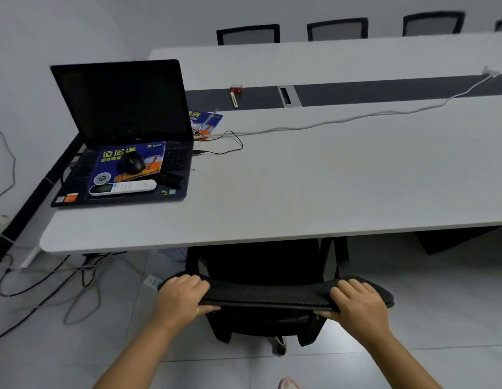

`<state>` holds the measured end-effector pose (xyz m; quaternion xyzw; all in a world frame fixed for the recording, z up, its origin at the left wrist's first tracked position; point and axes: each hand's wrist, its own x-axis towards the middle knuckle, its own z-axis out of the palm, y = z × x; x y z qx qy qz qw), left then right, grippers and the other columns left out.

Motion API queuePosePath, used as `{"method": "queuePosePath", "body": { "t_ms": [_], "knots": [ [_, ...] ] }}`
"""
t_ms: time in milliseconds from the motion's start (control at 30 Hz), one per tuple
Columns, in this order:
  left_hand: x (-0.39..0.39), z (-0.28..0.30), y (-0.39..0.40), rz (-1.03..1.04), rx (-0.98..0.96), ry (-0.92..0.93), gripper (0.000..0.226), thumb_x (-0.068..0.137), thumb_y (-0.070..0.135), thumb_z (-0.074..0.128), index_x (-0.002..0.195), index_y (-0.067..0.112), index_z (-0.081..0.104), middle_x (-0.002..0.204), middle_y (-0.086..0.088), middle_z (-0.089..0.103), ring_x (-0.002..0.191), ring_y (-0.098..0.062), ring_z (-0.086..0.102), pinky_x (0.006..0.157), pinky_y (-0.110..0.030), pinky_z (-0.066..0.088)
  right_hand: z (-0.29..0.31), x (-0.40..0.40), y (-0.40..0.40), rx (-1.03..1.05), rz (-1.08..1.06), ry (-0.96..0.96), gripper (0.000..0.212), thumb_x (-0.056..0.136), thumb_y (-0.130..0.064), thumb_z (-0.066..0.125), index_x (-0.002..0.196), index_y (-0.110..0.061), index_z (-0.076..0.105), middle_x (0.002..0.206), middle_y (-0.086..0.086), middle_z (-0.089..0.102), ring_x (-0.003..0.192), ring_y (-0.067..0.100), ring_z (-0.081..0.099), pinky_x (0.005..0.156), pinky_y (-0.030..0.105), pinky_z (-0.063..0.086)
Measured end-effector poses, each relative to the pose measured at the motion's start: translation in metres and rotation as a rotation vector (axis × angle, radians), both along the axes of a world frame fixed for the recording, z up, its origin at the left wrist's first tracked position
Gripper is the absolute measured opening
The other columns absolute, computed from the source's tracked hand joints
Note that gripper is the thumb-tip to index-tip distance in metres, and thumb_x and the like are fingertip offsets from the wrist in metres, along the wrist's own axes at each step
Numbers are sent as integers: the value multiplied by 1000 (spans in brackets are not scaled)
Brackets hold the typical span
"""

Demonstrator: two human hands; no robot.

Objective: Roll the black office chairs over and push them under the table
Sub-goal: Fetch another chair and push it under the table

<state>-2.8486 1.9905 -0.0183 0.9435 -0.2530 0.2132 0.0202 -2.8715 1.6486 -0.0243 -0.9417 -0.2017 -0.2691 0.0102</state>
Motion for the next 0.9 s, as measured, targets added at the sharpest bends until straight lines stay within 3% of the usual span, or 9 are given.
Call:
{"method": "queuePosePath", "body": {
  "t_ms": [133,233,333,500,633,900],
  "knots": [
    [12,-6,-1,34,16,-44,56,90,63,14,67,22,45,51,3,51,57,-12,39,46,-23,32,-3,21,-6,-5,18,-70,66,90,-60,28,50,-15,53,49,0,48,43,19,45,54,27,22],
    [20,-11,-10,55,22,-102,50,90,63,20,69,19,32,50,0,49,54,-15,39,45,-24,33,-3,40,-17,-14,37,-90,66,89,-61,28,49,-14,52,49,1,46,41,19,43,53,27,21],
    [32,-10,-20,87,23,-160,50,90,63,22,68,18,30,49,0,48,47,-16,42,48,-23,29,-3,61,-25,-15,50,-101,64,89,-61,28,52,-14,50,48,1,46,41,19,42,53,27,19],
    [61,-11,-28,151,26,-189,49,90,61,20,68,19,29,48,-2,47,60,-17,28,53,-31,20,-3,100,-29,-7,68,-143,50,89,-63,27,67,-18,32,49,1,46,46,18,39,53,27,19],
    [65,-17,-30,114,7,-221,49,90,60,23,68,17,30,47,-5,46,60,-19,26,53,-33,18,-13,105,-30,-15,80,-182,51,89,-63,23,67,-18,30,49,0,44,55,17,28,53,27,18],
    [64,-15,-30,101,15,-189,50,91,60,17,70,18,32,49,-5,52,61,-16,27,53,-31,19,-8,103,-29,26,100,-240,50,92,-58,22,67,-16,31,48,1,44,52,16,31,53,26,16]
  ]
}}
